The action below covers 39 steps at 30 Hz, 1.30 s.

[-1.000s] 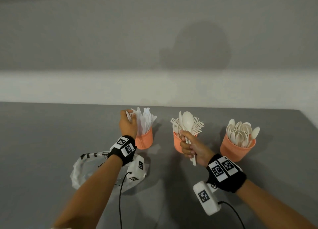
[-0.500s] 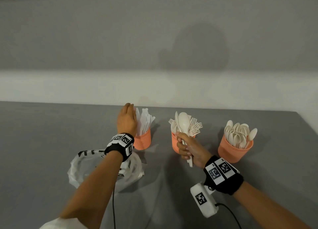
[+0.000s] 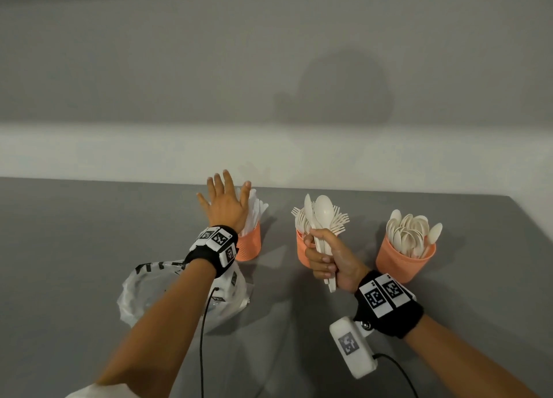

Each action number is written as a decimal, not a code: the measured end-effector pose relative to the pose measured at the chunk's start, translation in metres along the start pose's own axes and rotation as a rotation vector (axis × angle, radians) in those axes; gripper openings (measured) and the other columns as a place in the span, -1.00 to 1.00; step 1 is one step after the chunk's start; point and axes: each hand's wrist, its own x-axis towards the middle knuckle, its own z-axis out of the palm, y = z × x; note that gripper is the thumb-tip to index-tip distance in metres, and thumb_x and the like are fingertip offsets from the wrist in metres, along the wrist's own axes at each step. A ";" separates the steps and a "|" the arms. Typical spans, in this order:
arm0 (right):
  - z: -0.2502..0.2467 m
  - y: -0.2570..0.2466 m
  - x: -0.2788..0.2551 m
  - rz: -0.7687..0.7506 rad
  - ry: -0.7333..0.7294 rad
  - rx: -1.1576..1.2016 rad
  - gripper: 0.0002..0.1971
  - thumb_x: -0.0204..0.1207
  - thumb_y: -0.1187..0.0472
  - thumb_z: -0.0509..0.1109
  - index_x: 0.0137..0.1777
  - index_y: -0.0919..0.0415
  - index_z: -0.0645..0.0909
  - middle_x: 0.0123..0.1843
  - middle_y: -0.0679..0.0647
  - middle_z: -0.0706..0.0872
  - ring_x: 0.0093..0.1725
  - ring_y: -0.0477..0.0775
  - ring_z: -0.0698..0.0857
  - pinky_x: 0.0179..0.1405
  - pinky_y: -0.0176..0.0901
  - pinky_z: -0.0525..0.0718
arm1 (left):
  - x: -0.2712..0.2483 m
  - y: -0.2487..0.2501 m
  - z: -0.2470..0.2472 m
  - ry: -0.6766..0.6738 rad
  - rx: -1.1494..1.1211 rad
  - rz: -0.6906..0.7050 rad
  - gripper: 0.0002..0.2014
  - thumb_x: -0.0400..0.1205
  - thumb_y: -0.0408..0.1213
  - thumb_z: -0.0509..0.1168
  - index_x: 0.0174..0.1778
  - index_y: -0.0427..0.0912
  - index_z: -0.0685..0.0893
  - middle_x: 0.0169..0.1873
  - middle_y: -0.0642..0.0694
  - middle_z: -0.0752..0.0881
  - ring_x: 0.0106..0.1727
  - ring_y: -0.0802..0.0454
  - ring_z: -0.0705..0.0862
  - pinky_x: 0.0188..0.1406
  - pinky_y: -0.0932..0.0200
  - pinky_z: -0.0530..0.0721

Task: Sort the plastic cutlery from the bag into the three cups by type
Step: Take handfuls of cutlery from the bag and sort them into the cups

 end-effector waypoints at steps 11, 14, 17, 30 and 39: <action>-0.001 -0.008 -0.011 -0.061 0.038 -0.094 -0.69 0.61 0.13 0.07 -0.30 0.12 0.55 -0.73 -0.09 0.27 -0.80 -0.19 0.18 -0.81 -0.43 0.11 | -0.072 0.101 -0.018 -0.426 -0.928 0.068 -0.46 0.61 -0.08 0.27 0.46 -0.18 0.32 0.08 -0.14 0.65 0.14 -0.01 0.64 0.21 0.10 0.62; 0.001 -0.009 -0.020 -0.084 0.130 -0.265 -0.61 0.67 0.13 0.06 -0.39 0.16 0.49 -0.72 -0.07 0.31 -0.79 -0.17 0.21 -0.79 -0.42 0.16 | -0.083 0.104 -0.003 -0.410 -0.904 0.156 -0.79 0.61 -0.23 0.31 0.11 -0.18 0.51 -0.22 -0.05 0.68 -0.22 0.21 0.69 -0.14 0.27 0.66; -0.004 -0.007 -0.028 -0.162 0.240 -0.317 -0.75 0.66 0.18 0.16 -0.25 0.17 0.51 -0.68 -0.06 0.37 -0.76 -0.16 0.28 -0.76 -0.40 0.24 | -0.085 0.104 0.005 -0.461 -0.930 0.091 -0.93 0.66 -0.26 0.22 -0.13 -0.13 0.51 -0.30 -0.07 0.63 -0.30 0.19 0.63 -0.10 0.06 0.67; -0.020 0.006 -0.033 -0.482 0.701 -1.309 -0.69 0.58 0.16 0.25 0.24 0.30 0.39 -0.08 0.24 0.76 -0.11 0.31 0.73 -0.18 0.12 0.66 | -0.107 0.114 0.016 -0.479 -1.093 -0.072 -0.77 0.57 -0.32 0.37 0.04 -0.41 0.61 -0.33 -0.27 0.68 -0.63 0.22 0.59 -0.60 0.37 0.60; -0.020 -0.002 -0.036 -0.390 0.456 -0.734 -0.78 0.52 0.35 0.39 0.06 0.24 0.42 -0.34 -0.03 0.54 -0.57 -0.26 0.54 -0.62 -0.50 0.44 | -0.104 0.106 0.015 -0.627 -1.265 -0.123 -0.81 0.65 -0.37 0.23 0.10 -0.41 0.61 -0.27 -0.22 0.71 -0.56 0.22 0.63 -0.49 0.40 0.67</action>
